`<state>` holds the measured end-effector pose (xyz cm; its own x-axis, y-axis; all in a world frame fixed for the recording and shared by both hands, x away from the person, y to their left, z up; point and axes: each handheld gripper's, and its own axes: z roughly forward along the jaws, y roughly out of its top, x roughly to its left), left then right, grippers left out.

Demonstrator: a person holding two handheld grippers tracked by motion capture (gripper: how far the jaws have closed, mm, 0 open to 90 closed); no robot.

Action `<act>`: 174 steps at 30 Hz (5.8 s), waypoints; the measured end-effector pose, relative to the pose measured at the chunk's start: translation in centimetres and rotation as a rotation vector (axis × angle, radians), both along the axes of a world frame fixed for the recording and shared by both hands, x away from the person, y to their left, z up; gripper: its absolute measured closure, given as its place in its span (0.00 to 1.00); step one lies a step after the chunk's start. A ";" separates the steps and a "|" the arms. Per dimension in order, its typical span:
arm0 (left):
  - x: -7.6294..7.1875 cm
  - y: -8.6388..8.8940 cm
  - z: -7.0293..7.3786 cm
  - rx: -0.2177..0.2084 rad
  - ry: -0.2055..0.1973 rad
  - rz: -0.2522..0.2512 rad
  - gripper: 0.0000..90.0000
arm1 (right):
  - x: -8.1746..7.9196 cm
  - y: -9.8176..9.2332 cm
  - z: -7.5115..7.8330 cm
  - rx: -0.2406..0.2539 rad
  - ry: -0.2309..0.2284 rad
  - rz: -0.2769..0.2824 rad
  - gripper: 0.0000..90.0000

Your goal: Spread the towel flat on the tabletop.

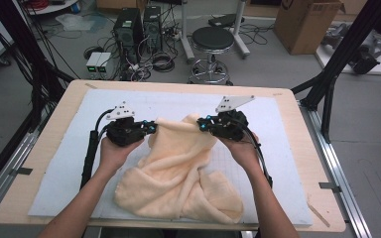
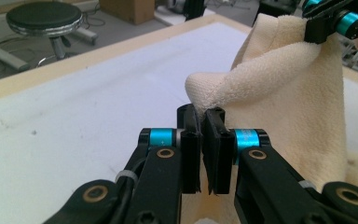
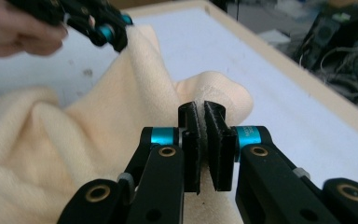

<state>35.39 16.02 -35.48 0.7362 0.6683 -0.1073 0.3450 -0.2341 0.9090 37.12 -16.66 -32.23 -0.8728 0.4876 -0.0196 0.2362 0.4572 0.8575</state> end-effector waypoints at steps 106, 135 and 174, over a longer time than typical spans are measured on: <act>-7.0 7.5 -4.1 0.039 0.056 -0.010 0.55 | -13.8 0.5 -10.0 -0.210 0.097 0.371 0.47; -7.3 3.6 -6.8 0.039 0.053 -0.093 0.54 | 0.8 -1.6 -5.8 -0.039 0.114 -0.101 0.93; -1.6 2.4 1.7 0.161 0.040 -0.086 0.92 | -5.0 1.8 -5.6 -0.111 0.013 0.043 0.88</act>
<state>33.77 18.43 -33.76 0.7885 0.6141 -0.0343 0.3528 -0.4060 0.8430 32.08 -14.85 -37.83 -0.8934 0.4452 -0.0596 0.2253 0.5590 0.7979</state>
